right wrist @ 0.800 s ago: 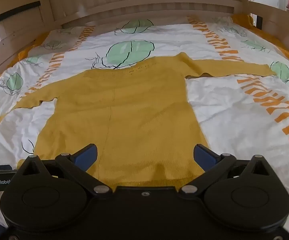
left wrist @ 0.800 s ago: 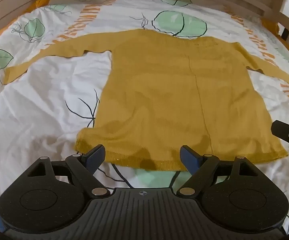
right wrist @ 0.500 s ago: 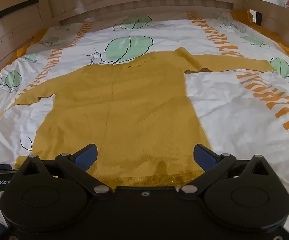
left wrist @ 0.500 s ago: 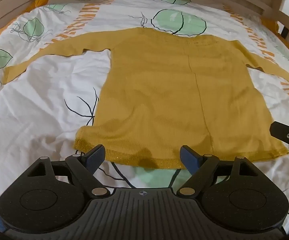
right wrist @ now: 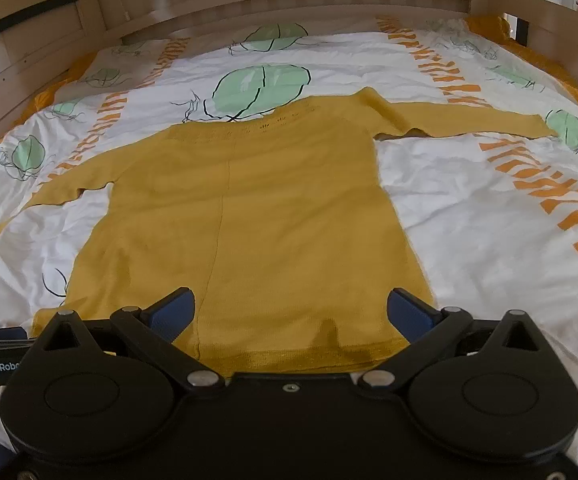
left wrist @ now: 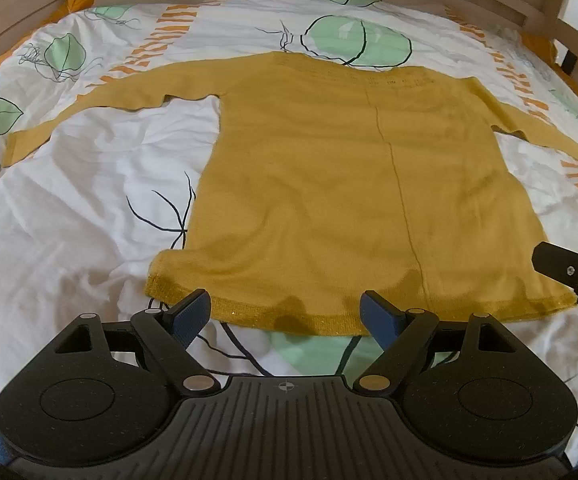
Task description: Fold small clothes
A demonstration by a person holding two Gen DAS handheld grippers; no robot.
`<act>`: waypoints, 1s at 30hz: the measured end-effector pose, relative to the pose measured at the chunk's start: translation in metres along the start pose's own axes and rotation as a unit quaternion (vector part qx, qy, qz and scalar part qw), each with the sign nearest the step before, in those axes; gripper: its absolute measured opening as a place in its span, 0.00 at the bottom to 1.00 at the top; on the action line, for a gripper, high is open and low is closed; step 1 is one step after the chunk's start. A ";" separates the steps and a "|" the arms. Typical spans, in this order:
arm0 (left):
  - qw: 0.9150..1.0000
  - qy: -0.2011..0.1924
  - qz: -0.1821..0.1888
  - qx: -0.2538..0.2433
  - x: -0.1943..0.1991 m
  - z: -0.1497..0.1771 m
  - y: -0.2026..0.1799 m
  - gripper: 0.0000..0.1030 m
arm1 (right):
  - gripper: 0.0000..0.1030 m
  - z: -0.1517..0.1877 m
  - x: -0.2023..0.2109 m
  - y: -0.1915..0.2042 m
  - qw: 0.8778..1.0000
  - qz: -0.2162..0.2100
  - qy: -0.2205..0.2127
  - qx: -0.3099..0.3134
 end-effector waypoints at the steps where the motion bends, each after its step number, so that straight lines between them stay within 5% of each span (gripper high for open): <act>1: 1.000 0.000 0.000 0.000 0.000 0.000 0.000 0.79 | 0.99 0.000 0.000 0.001 1.000 0.000 0.000 0.000; 30: 1.000 0.005 0.000 -0.003 -0.003 0.003 -0.002 0.79 | 0.99 0.000 -0.005 0.004 1.000 -0.005 0.012 -0.009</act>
Point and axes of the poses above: each gripper's, at about its wrist camera, not at the fingertips, and x roughly against the way its jaws point, y to its left, z to its underside, the point moved 3 cm from there along -x, roughly the way its jaws point, and after that the axes turned 12 degrees about -x, right-handed, at the moved point
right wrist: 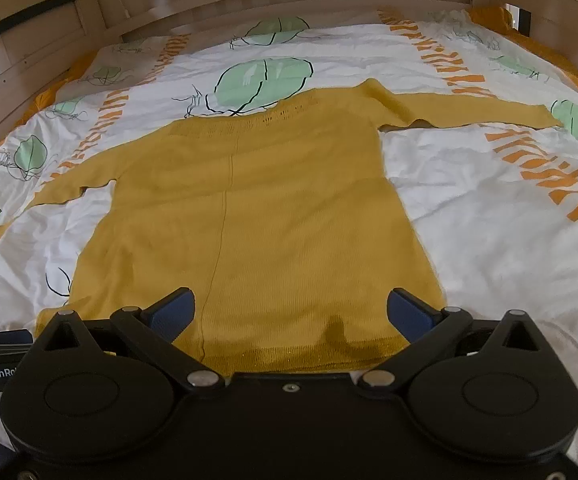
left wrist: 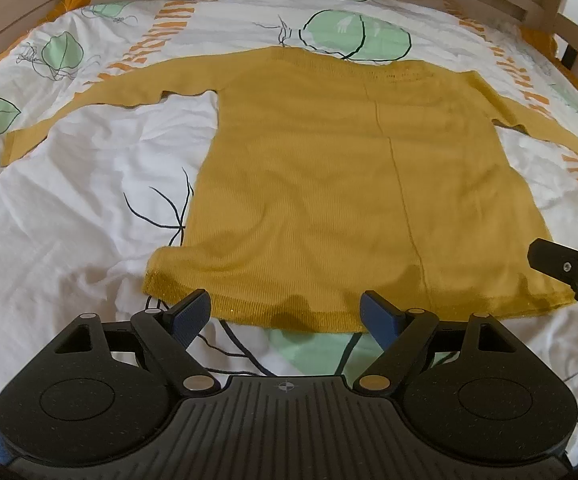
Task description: Fold small clothes
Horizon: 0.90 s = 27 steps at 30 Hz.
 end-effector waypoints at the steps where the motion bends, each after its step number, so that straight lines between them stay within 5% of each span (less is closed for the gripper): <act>1: 1.000 0.001 0.000 0.000 -0.001 0.000 0.000 0.79 | 0.99 0.000 0.000 0.000 1.000 0.000 0.001 -0.001; 27: 1.000 0.016 0.013 0.004 -0.026 -0.008 0.007 0.79 | 0.99 -0.001 -0.027 -0.004 0.999 -0.007 0.033 -0.011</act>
Point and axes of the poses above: each gripper's, at about its wrist camera, not at the fingertips, and x roughly against the way its jaws point, y to its left, z to its underside, the point moved 3 cm from there along -x, roughly the way its jaws point, and after that the axes turned 12 degrees about -x, right-handed, at the moved point
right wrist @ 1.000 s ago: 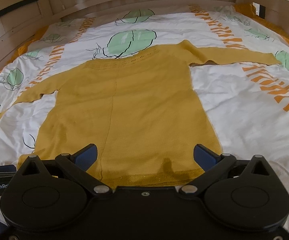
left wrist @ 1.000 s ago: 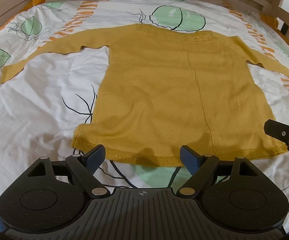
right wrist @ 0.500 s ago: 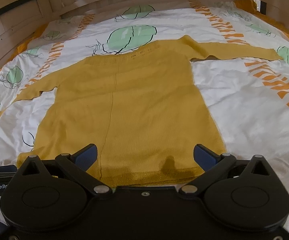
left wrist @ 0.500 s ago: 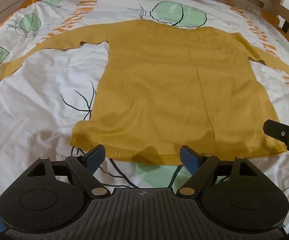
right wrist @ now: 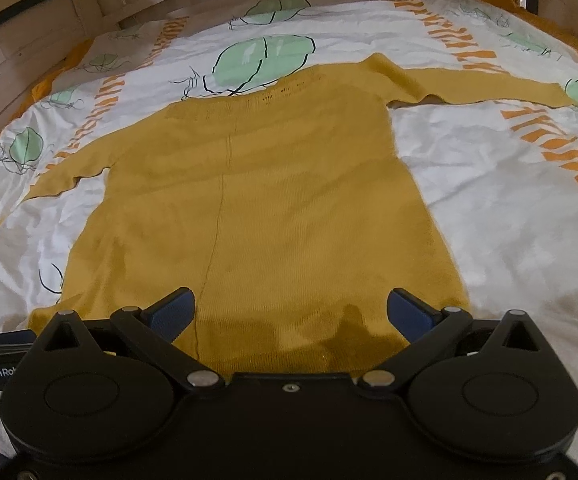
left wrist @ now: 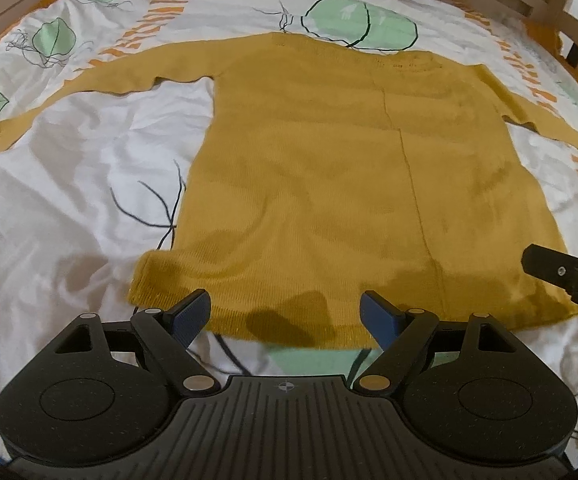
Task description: Fold small clothes
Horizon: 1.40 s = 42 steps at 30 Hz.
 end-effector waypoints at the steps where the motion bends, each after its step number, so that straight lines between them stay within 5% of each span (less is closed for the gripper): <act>1: 1.000 -0.001 0.001 0.000 -0.002 -0.002 0.001 0.79 | 0.99 -0.001 -0.002 -0.001 1.000 -0.001 0.001 -0.001; 14: 0.998 -0.050 -0.005 -0.023 -0.018 -0.054 0.003 0.79 | 0.99 -0.044 -0.022 -0.013 0.999 -0.039 -0.007 0.014; 23: 0.995 -0.083 -0.033 -0.050 -0.043 -0.110 0.002 0.79 | 1.00 -0.123 -0.038 -0.056 0.999 -0.036 -0.016 0.011; 28: 0.994 -0.091 -0.036 -0.057 -0.063 -0.136 0.002 0.79 | 1.00 -0.174 -0.050 -0.094 0.999 0.003 -0.042 0.005; 42: 0.992 -0.100 -0.046 -0.059 -0.139 -0.187 0.000 0.79 | 1.00 -0.271 -0.111 -0.243 0.980 0.061 -0.060 -0.178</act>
Point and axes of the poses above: each gripper's, at about its wrist camera, not at the fingertips, and x roughly against the way its jaws point, y to its left, z to its underside, the point moved 3 cm from there along -x, roughly the way its jaws point, and after that the axes turned 12 degrees about -x, right-handed, at the moved point
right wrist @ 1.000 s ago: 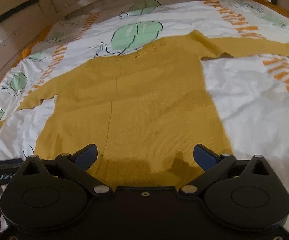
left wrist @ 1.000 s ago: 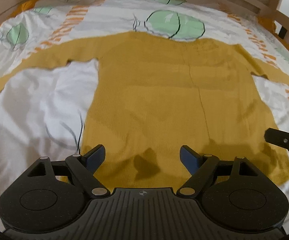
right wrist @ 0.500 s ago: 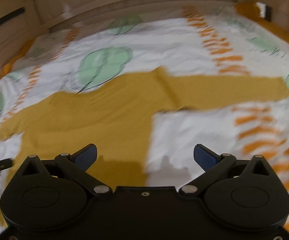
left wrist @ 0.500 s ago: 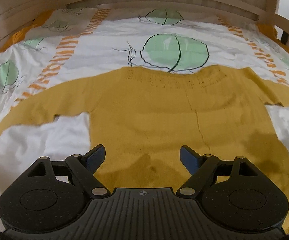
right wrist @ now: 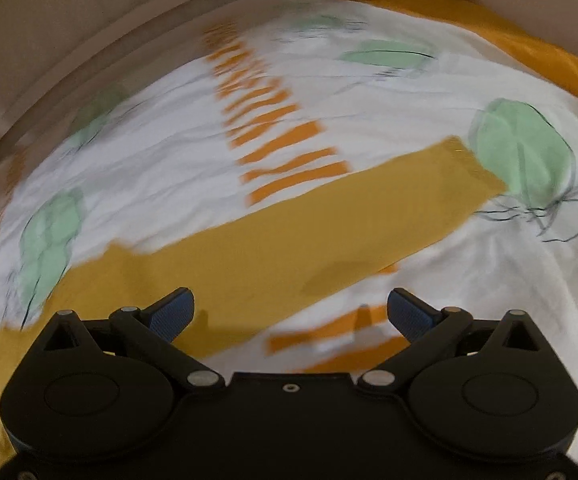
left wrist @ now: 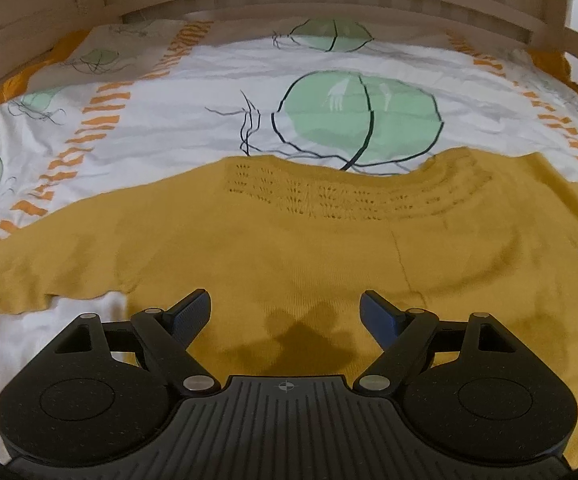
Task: Fold small clothes
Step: 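Move the right gripper to the sweater sleeve cuff and grasp it, then lift the sleeve with the right gripper, lay it across the body, open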
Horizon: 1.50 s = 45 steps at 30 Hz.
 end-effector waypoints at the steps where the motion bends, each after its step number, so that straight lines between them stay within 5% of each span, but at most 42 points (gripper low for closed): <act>1: 1.000 0.003 0.000 -0.001 -0.006 0.000 0.000 0.79 | 1.00 -0.008 -0.003 -0.008 1.000 0.003 -0.007 -0.016; 7: 1.000 0.026 0.002 -0.006 -0.032 0.011 -0.006 0.79 | 1.00 -0.054 -0.013 -0.041 0.997 0.039 -0.050 -0.043; 17: 0.999 -0.034 -0.005 -0.004 -0.035 0.027 -0.012 0.87 | 0.99 -0.087 -0.038 -0.078 0.994 0.088 -0.043 -0.040; 24: 1.000 -0.030 -0.007 0.001 -0.041 0.025 -0.012 0.94 | 0.82 -0.077 -0.060 -0.085 0.994 0.103 -0.021 -0.031; 25: 1.000 -0.030 -0.006 0.003 -0.041 0.026 -0.012 0.94 | 0.78 -0.076 -0.061 -0.085 0.994 0.105 -0.025 -0.026; 28: 1.000 -0.029 -0.006 0.002 -0.041 0.026 -0.012 0.94 | 0.45 -0.075 -0.059 -0.086 0.991 0.131 -0.034 -0.013; 29: 1.000 -0.028 -0.006 0.002 -0.041 0.026 -0.012 0.94 | 0.16 -0.077 -0.056 -0.087 0.989 0.138 -0.041 -0.012; 32: 1.000 -0.024 -0.004 0.002 -0.042 0.025 -0.011 0.94 | 0.14 -0.082 -0.041 -0.090 0.993 0.101 -0.050 -0.042; 37: 1.000 -0.011 0.005 0.002 -0.041 0.022 -0.009 0.93 | 0.14 -0.090 -0.002 -0.056 0.995 0.067 -0.076 -0.004; 45: 0.999 0.009 0.045 0.016 -0.020 0.024 0.007 0.89 | 0.14 -0.085 0.061 0.051 0.993 -0.030 -0.091 0.065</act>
Point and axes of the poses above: each gripper's, at about its wrist camera, not at the fingertips, and x roughly against the way its jaws point, y to its left, z to its underside, the point moved 3 cm from there along -x, roughly the way its jaws point, and after that the axes turned 12 degrees about -x, right-handed, at the moved point
